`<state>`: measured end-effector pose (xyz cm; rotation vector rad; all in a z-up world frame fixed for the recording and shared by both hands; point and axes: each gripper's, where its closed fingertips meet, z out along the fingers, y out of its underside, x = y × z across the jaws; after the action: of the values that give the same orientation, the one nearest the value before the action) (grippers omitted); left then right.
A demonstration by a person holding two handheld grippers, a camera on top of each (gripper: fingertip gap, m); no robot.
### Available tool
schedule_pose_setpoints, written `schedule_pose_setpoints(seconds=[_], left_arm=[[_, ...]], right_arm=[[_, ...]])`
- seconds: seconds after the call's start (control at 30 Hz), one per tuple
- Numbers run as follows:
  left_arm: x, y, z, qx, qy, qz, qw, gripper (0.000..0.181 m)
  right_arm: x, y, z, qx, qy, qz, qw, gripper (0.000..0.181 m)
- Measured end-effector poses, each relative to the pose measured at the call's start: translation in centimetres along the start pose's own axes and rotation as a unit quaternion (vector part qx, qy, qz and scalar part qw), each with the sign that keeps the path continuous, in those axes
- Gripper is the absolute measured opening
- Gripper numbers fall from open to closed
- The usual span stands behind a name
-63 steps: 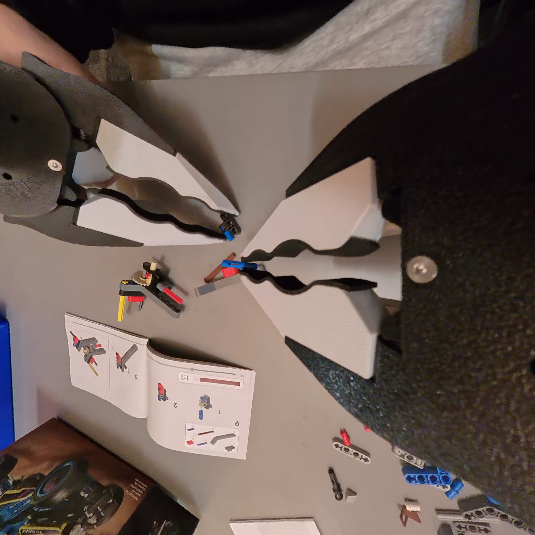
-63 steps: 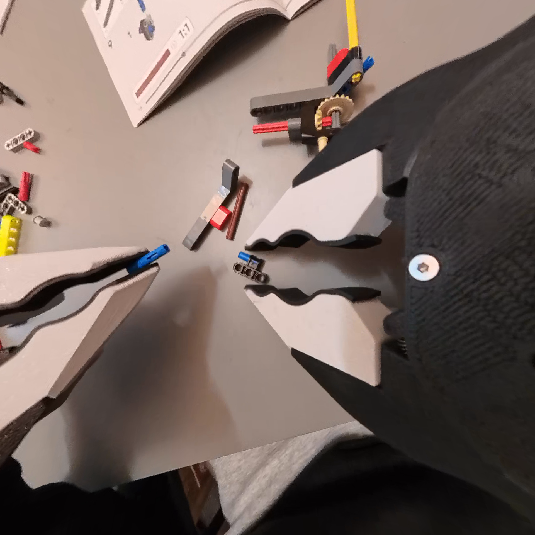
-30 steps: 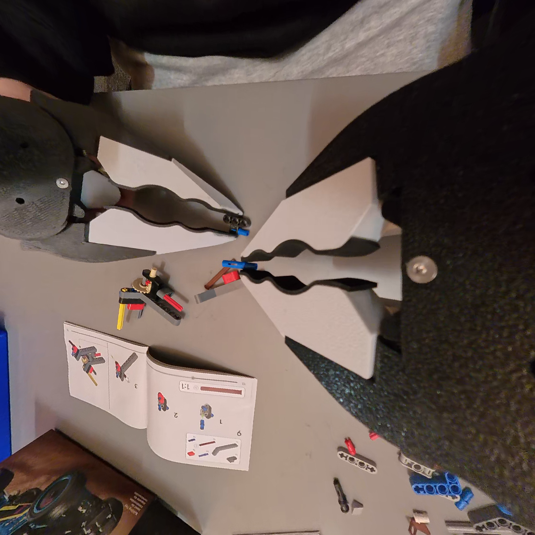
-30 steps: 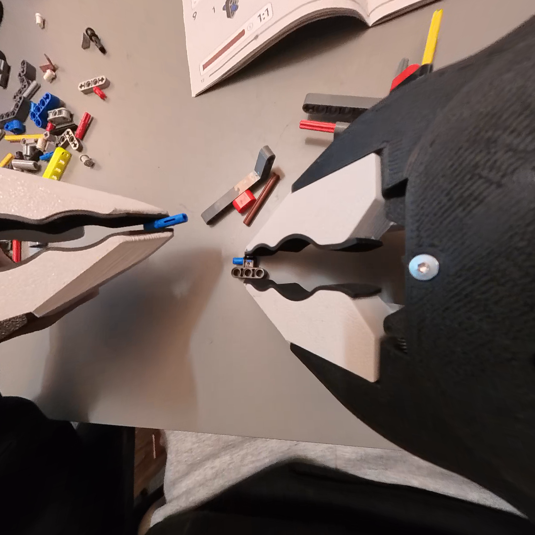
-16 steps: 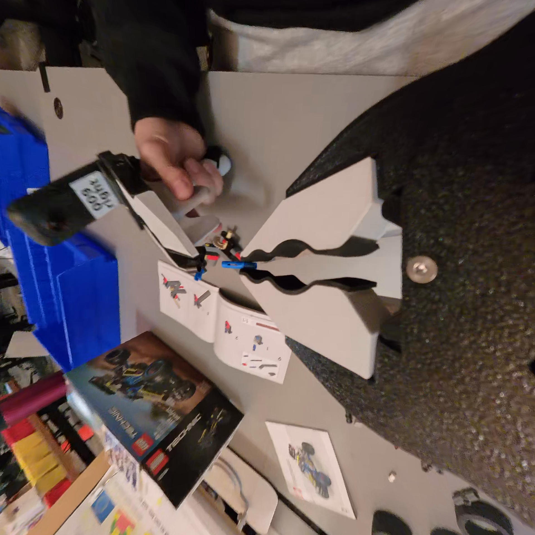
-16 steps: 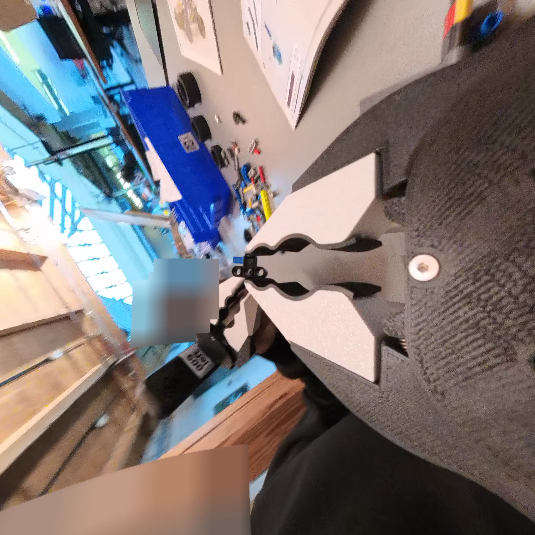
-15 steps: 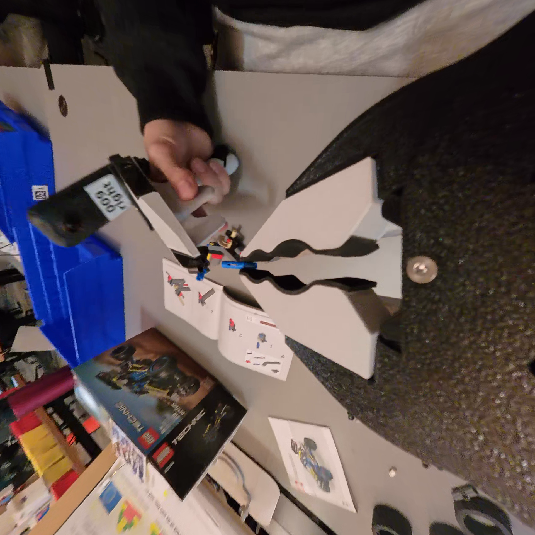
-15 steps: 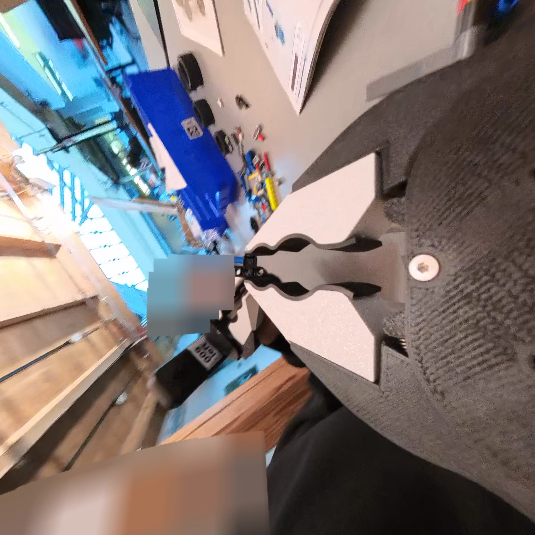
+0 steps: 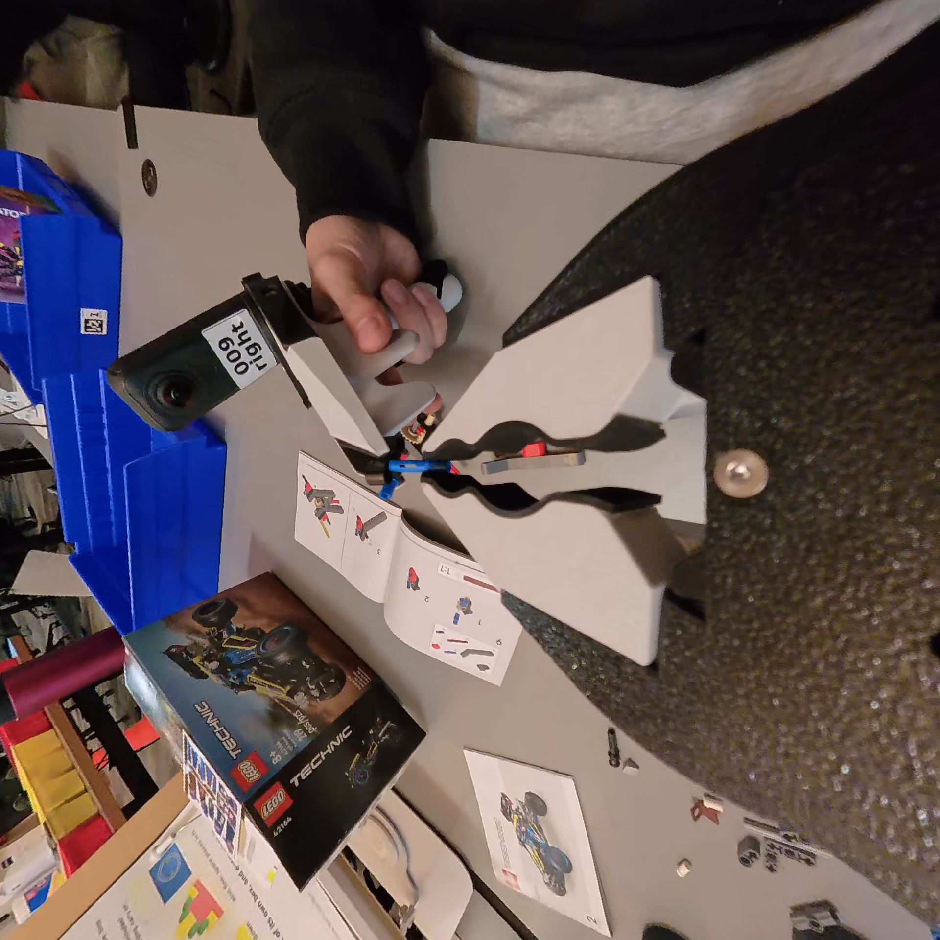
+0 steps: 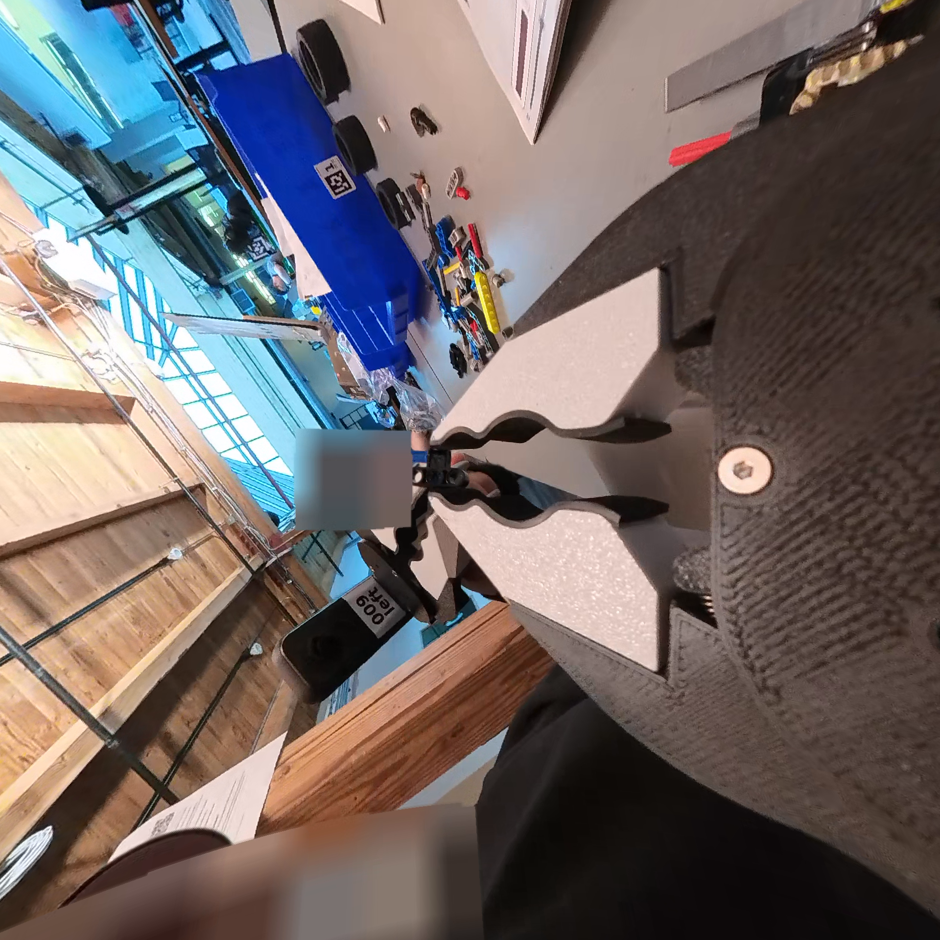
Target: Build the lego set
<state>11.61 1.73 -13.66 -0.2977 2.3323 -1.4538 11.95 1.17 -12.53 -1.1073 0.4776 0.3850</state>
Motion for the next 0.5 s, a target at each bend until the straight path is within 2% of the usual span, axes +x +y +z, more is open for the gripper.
schedule_pose_setpoints(seconds=[0.33,0.5], left_arm=[[0.15,0.13,0.27,-0.006,0.002,-0.014,1.0,0.003],[0.18,0.16,0.26,-0.005,0.013,-0.052,0.999,0.003]], right_arm=[[0.14,-0.07,0.04,0.004,0.006,-0.004,1.0,0.014],[0.19,-0.11,0.16,0.001,0.023,-0.034,0.999,0.013]])
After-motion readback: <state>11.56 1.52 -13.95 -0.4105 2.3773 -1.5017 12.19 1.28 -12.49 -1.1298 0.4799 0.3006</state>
